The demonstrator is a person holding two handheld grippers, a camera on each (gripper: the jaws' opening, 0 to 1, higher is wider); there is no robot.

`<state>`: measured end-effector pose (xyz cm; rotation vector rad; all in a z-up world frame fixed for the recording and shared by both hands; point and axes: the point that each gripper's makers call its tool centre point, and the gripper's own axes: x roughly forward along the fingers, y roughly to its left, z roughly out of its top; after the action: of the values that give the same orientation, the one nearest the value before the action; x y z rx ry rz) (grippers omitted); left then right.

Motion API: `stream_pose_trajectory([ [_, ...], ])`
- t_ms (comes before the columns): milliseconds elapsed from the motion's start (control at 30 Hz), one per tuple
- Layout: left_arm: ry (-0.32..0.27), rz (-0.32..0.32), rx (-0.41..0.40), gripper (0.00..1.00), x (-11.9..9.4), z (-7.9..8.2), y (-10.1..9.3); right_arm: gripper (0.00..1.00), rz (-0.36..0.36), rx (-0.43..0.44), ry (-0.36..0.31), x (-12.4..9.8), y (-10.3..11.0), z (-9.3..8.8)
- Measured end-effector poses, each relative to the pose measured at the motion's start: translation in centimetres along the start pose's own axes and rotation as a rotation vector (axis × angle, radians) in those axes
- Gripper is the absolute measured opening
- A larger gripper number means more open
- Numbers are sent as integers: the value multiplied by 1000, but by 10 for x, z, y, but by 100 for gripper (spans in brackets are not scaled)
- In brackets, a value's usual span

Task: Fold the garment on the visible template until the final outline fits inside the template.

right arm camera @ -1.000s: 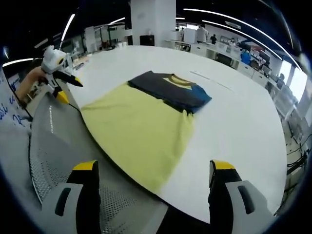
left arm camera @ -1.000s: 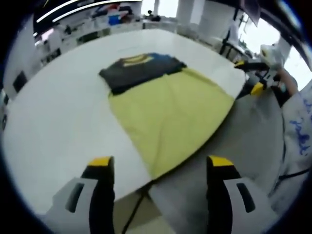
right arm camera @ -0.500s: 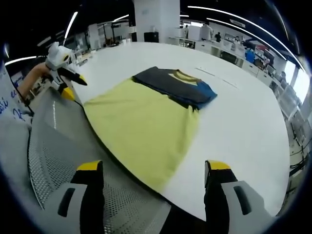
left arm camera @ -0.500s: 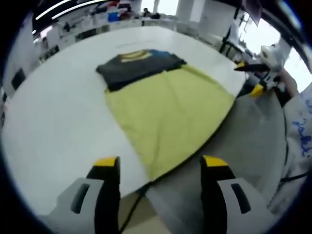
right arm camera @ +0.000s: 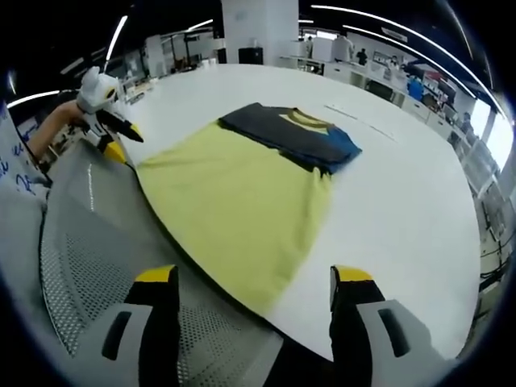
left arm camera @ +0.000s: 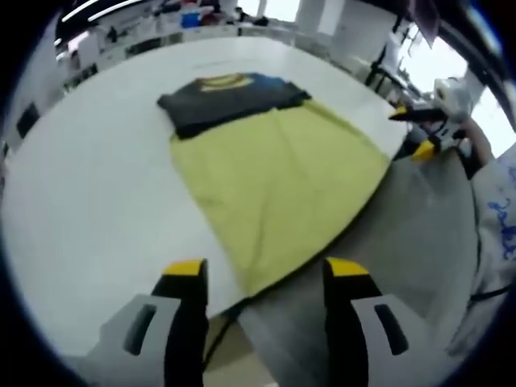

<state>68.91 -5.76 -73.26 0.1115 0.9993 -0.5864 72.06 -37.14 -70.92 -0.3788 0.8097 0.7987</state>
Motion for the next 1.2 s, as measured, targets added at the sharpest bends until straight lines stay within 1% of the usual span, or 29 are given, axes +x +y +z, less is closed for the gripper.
stream_pose_trajectory([
  [100,11,19,4,52,3,-3,5,74,6,0,0,1,1,0],
  [167,20,29,-11,52,4,-6,8,74,6,4,-1,1,2,-1],
  [267,39,40,-13,48,5,-11,10,74,2,8,4,2,1,-4],
  [333,36,37,-14,42,6,-13,10,74,1,10,7,2,2,-6],
  [400,16,20,-16,31,7,-11,9,73,1,18,6,2,2,-6],
  [433,2,18,-28,30,8,-9,9,73,1,19,6,2,2,-6],
  [533,4,25,-37,31,10,-9,11,73,1,17,9,2,3,-7],
  [600,36,40,-30,29,13,-15,15,73,0,19,8,2,3,-7],
  [667,50,45,-25,28,15,-18,16,73,-1,21,5,2,3,-6],
  [800,42,43,-35,26,16,-17,16,73,-8,28,6,2,1,-7],
  [900,43,36,-39,22,17,-18,15,73,-9,31,8,2,0,-8],
  [1100,69,49,-35,22,19,-25,17,73,-7,32,11,2,0,-10],
  [1200,67,54,-36,22,20,-25,19,73,-9,36,9,2,-1,-10],
])
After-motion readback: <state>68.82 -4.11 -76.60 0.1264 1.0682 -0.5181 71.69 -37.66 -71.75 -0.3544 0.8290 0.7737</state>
